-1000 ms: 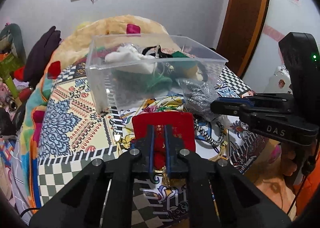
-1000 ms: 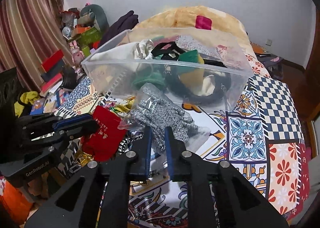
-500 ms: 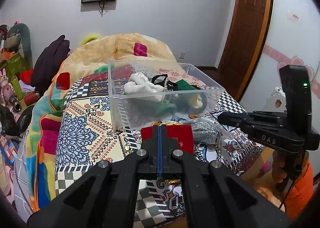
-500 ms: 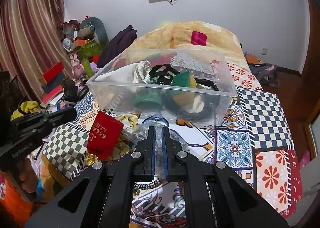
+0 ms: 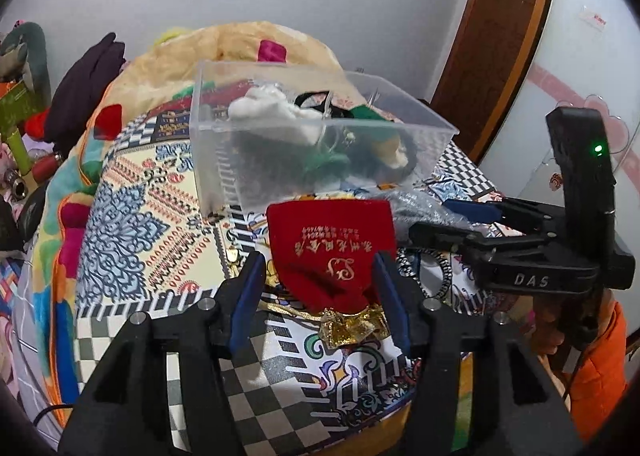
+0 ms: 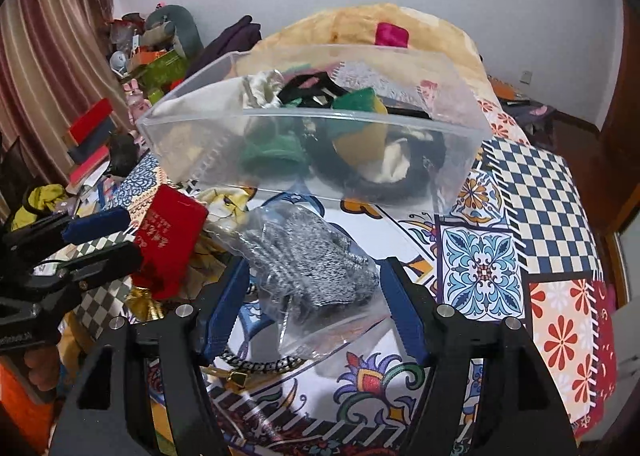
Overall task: Organize soft objects
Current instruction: 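Grasp the red drawstring pouch with the left tool while the right tool grasps the clear plastic bag, then carry both items over the clear box and open both tools to release them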
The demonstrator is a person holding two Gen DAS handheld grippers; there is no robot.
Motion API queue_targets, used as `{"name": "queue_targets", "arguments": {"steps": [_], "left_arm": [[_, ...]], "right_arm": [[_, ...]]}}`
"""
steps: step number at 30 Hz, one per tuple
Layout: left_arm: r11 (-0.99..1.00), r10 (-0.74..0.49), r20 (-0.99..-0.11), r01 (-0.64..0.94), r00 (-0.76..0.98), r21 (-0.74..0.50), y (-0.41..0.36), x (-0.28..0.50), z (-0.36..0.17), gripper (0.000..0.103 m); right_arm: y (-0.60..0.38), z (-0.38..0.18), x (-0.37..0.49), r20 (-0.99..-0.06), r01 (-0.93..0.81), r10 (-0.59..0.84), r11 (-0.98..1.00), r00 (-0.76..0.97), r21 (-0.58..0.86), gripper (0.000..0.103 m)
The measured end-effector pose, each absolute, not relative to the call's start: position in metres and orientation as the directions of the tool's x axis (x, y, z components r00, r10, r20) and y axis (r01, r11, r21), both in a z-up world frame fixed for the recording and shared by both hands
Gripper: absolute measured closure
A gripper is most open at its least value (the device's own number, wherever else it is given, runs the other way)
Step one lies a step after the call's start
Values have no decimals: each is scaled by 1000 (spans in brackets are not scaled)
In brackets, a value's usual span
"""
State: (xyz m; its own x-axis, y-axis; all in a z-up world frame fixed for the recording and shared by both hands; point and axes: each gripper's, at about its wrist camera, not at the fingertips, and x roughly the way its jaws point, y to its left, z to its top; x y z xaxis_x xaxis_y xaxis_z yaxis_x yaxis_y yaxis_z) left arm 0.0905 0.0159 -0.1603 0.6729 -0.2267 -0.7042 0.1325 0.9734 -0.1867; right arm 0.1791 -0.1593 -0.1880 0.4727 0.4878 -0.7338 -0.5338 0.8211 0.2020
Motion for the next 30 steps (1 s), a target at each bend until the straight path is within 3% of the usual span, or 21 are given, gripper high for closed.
{"name": "queue_targets", "arguments": {"steps": [5, 11, 23, 30], "left_arm": [[970, -240, -715, 143, 656, -195, 14, 95, -170, 80], [975, -221, -702, 145, 677, -167, 11, 92, -168, 93], [976, -207, -606, 122, 768, -178, 25, 77, -124, 95], [978, -188, -537, 106, 822, -179, 29, 88, -87, 95]], "right_arm": [[-162, -188, 181, -731, -527, 490, 824, 475, 210, 64], [-164, -185, 178, -719, -532, 493, 822, 490, 202, 76], [-180, -153, 167, -641, -527, 514, 828, 570, 195, 78], [-192, -111, 164, -549, -493, 504, 851, 667, 181, 78]]}}
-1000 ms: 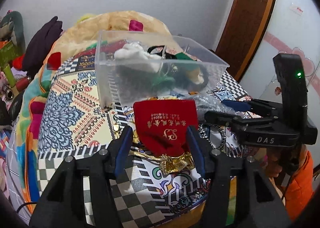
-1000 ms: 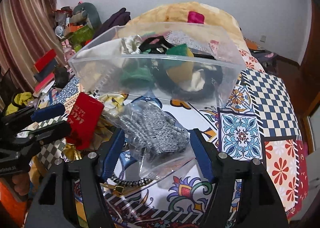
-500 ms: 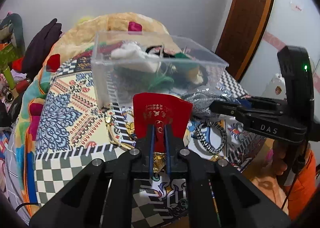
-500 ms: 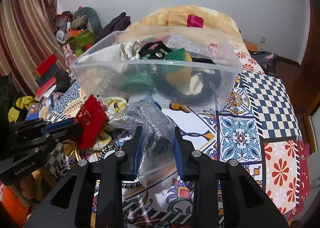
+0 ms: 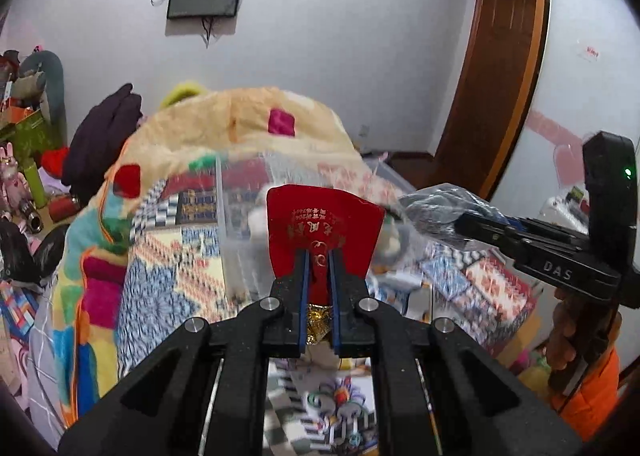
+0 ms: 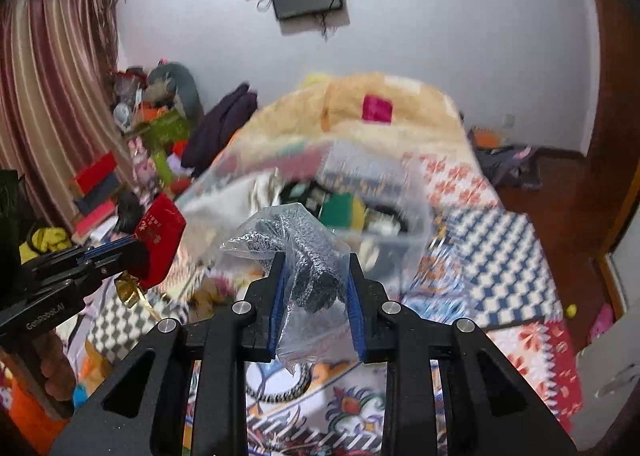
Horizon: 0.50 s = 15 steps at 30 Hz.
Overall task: Organize soft objects
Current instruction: 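Carry both items over the clear box and open both tools to release them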
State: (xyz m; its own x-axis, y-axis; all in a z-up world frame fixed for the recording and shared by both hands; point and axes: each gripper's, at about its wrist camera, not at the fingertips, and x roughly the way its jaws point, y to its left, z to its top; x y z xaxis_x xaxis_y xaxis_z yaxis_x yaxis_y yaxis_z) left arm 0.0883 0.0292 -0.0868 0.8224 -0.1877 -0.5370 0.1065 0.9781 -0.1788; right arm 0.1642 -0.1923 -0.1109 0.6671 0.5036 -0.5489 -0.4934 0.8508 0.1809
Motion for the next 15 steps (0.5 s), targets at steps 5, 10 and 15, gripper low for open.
{"name": "queue_targets", "arguments": {"steps": [5, 10, 15], "left_arm": [[981, -157, -482, 80, 862, -176, 29, 108, -64, 95], [991, -94, -462, 36, 882, -133, 25, 132, -59, 95], [993, -71, -502, 14, 862, -116, 21, 162, -71, 95]], "right_arm": [[-195, -88, 175, -498, -474, 496, 862, 712, 181, 78], [-185, -77, 190, -456, -451, 481, 874, 749, 181, 78], [-173, -83, 207, -460, -436, 470, 881, 754, 184, 78]]}}
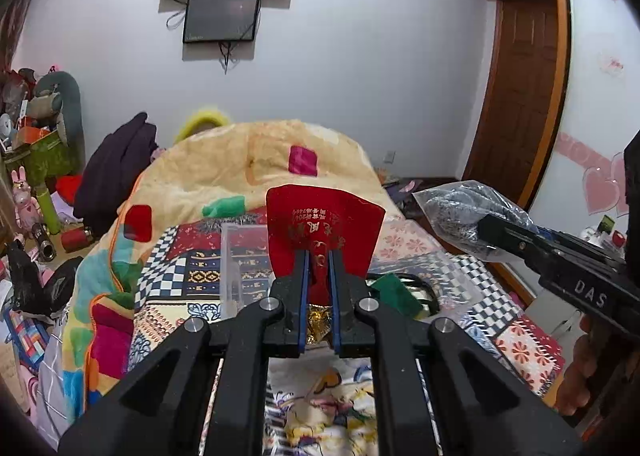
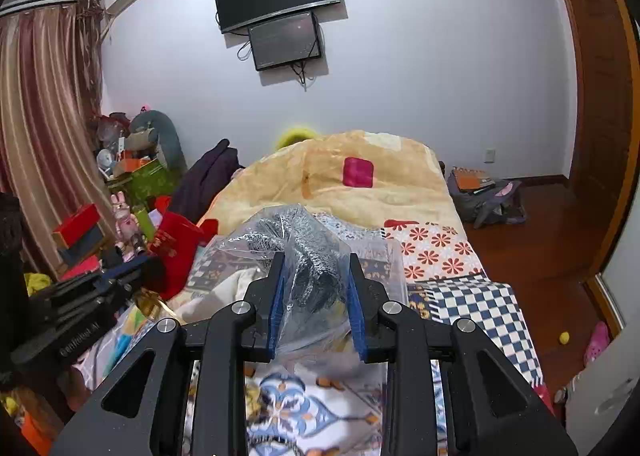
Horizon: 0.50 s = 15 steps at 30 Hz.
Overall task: Organize soft objects
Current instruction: 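Carry both items over the clear box and open both tools to release them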
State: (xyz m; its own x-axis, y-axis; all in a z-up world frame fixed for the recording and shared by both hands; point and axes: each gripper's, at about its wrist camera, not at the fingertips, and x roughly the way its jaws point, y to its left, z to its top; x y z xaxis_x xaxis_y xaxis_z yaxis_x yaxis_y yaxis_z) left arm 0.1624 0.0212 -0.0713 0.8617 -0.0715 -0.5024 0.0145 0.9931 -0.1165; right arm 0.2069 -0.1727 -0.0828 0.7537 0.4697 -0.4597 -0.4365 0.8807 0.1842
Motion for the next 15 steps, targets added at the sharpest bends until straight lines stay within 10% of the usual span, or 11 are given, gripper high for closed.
{"name": "queue_targets", "arguments": {"steps": [15], "left_arm": [[993, -85, -662, 12, 745, -114, 10, 213, -126, 95]], "right_arm": [[-148, -136, 242, -630, -414, 406, 899, 662, 144, 74]]}}
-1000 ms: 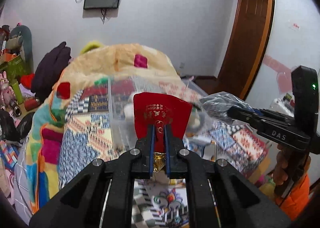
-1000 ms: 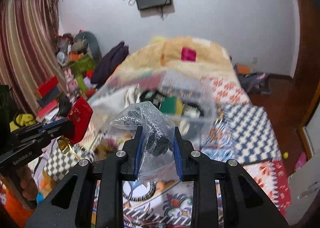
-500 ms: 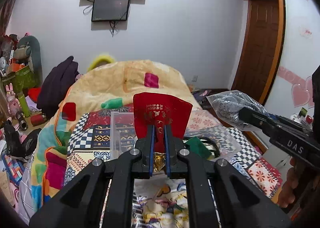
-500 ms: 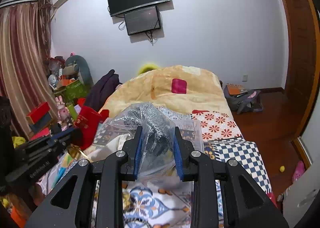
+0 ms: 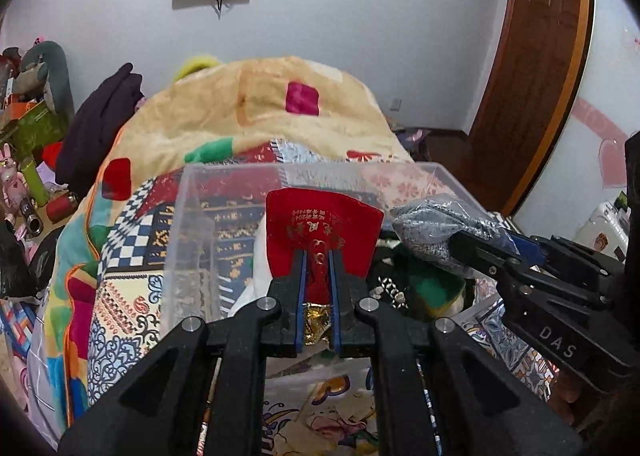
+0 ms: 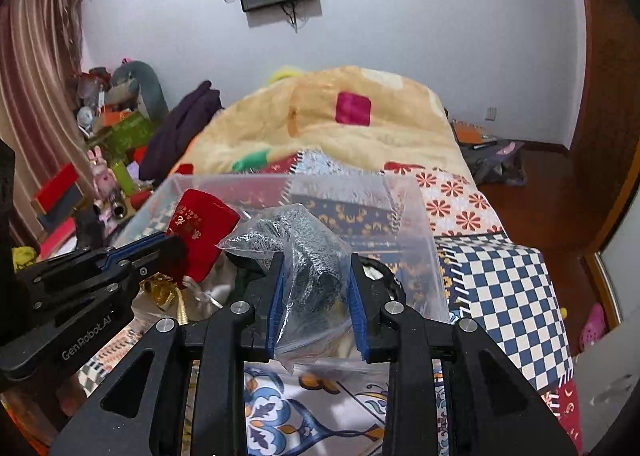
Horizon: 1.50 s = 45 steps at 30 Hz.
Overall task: Organize soft objects
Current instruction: 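Carry both items over the clear box and open both tools to release them, then grasp the beaded bracelet with the right tool while the left tool grasps the floral scrunchie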
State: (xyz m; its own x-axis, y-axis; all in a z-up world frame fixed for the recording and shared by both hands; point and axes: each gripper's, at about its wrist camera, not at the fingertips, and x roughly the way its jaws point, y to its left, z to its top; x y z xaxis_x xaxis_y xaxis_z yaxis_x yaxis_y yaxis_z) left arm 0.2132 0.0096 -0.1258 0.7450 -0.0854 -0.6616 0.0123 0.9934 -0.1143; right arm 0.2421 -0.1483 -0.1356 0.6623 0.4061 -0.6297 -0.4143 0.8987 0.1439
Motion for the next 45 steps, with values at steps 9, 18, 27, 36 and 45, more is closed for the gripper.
{"name": "queue_targets", "arguments": {"steps": [9, 18, 27, 36, 45], "left_arm": [[989, -114, -671, 19, 733, -147, 12, 208, -124, 75], [985, -122, -588, 27, 800, -167, 15, 173, -89, 54], [991, -91, -526, 25, 846, -132, 12, 129, -66, 25], [993, -59, -598, -13, 799, -115, 20, 106, -103, 10], [992, -38, -685, -54, 728, -113, 27, 107, -149, 11]], "right_arm": [[-157, -128, 234, -628, -403, 382, 908, 678, 116, 44], [-175, -98, 207, -549, -423, 407, 900, 730, 105, 20], [-185, -84, 176, -494, -453, 444, 885, 747, 110, 14], [-177, -131, 169, -616, -489, 452, 864, 645, 122, 14], [-164, -175, 170, -736, -552, 468, 820, 490, 153, 36]]}}
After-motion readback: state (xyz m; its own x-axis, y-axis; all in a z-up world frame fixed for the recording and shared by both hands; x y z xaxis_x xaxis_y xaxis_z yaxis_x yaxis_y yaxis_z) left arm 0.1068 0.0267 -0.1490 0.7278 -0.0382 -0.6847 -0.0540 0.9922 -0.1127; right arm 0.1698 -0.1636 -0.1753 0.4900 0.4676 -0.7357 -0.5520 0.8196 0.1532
